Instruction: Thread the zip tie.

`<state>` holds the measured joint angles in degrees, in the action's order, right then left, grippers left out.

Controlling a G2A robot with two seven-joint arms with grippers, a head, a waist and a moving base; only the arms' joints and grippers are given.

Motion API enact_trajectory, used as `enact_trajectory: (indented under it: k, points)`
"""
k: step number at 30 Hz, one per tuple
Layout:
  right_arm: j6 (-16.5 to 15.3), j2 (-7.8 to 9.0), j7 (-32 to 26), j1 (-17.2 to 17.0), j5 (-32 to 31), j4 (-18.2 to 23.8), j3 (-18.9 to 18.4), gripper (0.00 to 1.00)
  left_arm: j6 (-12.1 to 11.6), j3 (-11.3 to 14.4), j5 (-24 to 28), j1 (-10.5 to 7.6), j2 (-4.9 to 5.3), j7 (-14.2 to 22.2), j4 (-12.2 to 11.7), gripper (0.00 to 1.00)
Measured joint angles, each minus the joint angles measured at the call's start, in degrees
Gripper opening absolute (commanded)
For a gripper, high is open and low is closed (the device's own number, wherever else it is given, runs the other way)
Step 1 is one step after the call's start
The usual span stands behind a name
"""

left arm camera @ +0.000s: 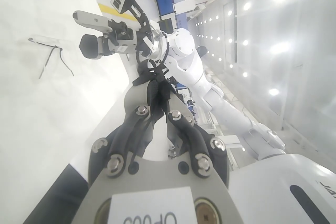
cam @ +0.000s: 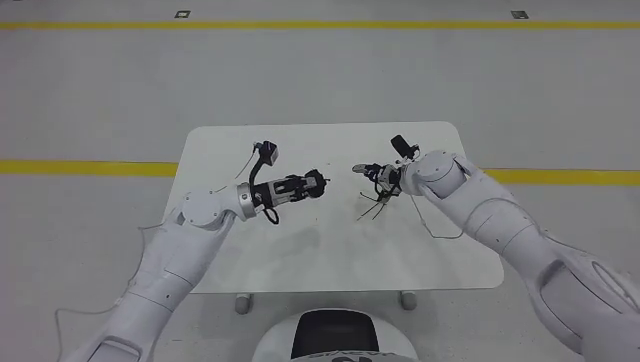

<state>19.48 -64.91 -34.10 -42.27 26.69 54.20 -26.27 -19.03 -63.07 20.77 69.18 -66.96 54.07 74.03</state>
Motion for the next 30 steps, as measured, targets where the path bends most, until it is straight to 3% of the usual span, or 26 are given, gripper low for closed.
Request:
enact_trajectory:
  k: [10,24,30]
  points:
    - [0.0,-1.26,6.7,-1.3,-2.9,-0.1,3.2,1.00,-0.5,0.1,0.7,-0.17,0.09,0.5,0.2,0.00]
    - [0.0,-5.10,10.2,4.2,9.7,-6.7,14.7,1.00,-0.5,0.1,0.7,-0.16,0.09,0.5,0.2,0.00]
    - [0.0,-5.09,10.2,4.3,9.9,-6.7,14.9,1.00,-0.5,0.1,0.7,-0.17,0.09,0.5,0.2,0.00]
